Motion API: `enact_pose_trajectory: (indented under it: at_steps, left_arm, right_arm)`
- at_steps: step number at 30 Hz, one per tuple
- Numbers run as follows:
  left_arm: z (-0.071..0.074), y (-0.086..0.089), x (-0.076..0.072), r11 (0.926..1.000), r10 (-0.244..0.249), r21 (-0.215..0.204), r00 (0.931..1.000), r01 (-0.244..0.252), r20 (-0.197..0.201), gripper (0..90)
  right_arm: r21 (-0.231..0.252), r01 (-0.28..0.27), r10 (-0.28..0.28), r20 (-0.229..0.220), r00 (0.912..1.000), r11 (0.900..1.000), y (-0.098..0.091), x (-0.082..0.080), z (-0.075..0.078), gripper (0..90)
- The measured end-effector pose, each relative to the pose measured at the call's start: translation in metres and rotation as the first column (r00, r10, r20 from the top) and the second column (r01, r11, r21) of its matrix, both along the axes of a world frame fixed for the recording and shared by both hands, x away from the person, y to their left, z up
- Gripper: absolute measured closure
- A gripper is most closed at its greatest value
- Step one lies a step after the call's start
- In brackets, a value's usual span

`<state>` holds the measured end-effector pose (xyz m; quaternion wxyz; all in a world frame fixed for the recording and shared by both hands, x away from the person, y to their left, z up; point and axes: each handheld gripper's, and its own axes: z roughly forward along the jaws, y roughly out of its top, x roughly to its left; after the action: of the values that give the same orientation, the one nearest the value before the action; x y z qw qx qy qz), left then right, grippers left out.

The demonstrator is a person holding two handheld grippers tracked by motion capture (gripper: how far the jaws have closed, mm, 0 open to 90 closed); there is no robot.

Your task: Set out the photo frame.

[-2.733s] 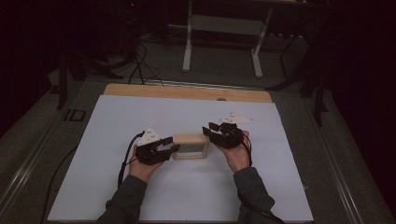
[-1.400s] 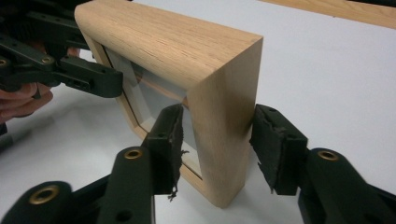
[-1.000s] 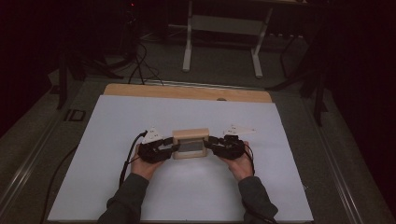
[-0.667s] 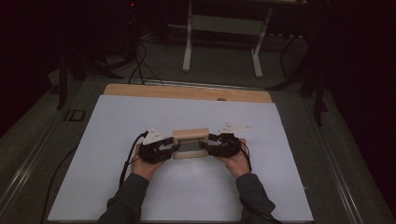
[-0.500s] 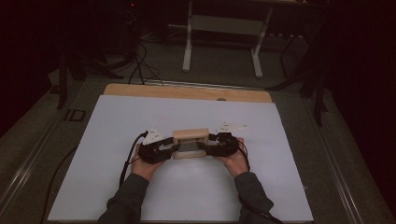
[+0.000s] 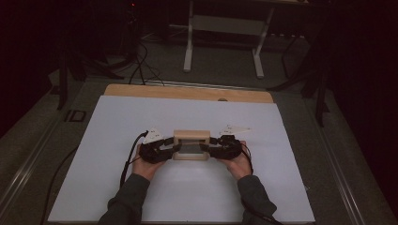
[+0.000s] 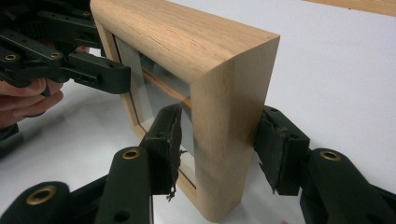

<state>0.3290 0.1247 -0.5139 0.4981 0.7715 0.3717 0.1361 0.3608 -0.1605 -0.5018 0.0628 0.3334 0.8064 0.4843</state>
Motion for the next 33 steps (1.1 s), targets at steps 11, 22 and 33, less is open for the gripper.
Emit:
enact_pose_trajectory:
  at_steps: [11, 22, 33]
  left_arm:
    - [0.0011, 0.0036, -0.0022, 0.9995, 0.019, -0.026, 0.9991, -0.02, -0.037, 57.8]
    - [0.0002, 0.0005, -0.005, 0.9995, 0.014, -0.028, 0.9989, -0.015, -0.045, 57.4]
    - [-0.0002, 0.0006, -0.0057, 0.9995, 0.015, -0.028, 0.9991, -0.016, -0.04, 57.0]
  right_arm:
    - [0.006, 0.002, -0.002, -0.012, 0.9999, 1.0, 0.0037, -0.0018, 0.0007, 53.2]
    - [-0.001, -0.001, 0.001, -0.019, 0.9998, 1.0, 0.0004, -0.0056, 0.0004, 53.3]
    - [0.013, 0.007, -0.006, -0.018, 0.9998, 0.9999, 0.0, -0.0079, -0.0016, 53.6]
